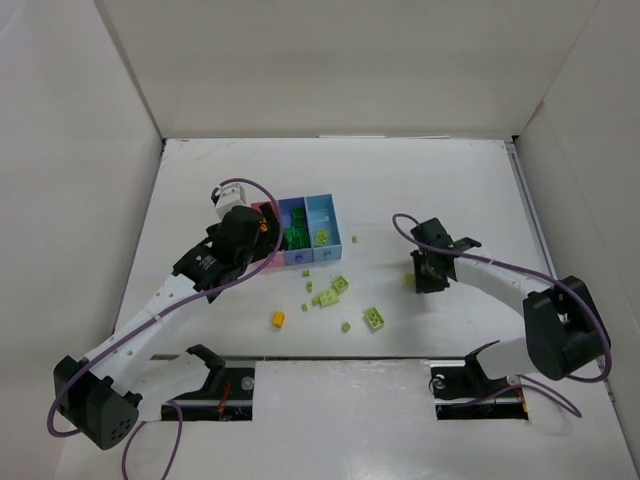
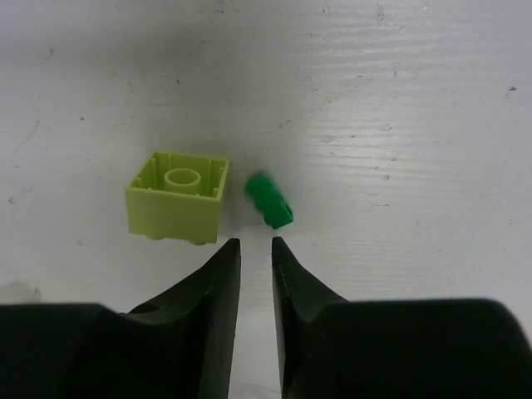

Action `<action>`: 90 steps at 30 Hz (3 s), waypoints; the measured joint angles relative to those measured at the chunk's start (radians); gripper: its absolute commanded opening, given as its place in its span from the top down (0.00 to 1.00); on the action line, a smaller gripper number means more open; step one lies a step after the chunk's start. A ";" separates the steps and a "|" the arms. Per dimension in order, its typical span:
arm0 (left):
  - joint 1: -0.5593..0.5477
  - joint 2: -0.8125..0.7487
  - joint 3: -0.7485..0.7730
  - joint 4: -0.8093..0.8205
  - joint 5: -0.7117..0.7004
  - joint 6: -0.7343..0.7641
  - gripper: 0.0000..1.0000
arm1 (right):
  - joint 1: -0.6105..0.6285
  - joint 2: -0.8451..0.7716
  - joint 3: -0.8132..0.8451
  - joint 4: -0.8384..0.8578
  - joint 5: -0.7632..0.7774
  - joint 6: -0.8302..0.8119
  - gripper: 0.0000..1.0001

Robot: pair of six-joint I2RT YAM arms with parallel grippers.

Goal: Sort the legos into containers by color

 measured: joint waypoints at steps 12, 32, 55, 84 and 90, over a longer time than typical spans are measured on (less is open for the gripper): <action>0.000 0.000 0.000 0.000 0.001 0.004 0.00 | -0.001 -0.193 0.094 -0.051 0.031 -0.042 0.70; 0.000 -0.004 0.000 0.000 0.002 0.008 0.00 | -0.105 0.122 0.092 0.068 0.013 -0.083 0.66; 0.000 -0.010 0.000 0.000 0.002 0.008 0.00 | -0.131 0.148 0.110 0.103 -0.008 -0.118 0.79; 0.000 -0.022 0.000 0.001 0.000 0.007 0.00 | -0.048 0.149 0.282 0.073 -0.031 -0.192 0.91; 0.000 -0.029 0.000 -0.001 -0.010 0.000 0.00 | 0.054 0.162 0.513 0.088 -0.029 -0.216 0.91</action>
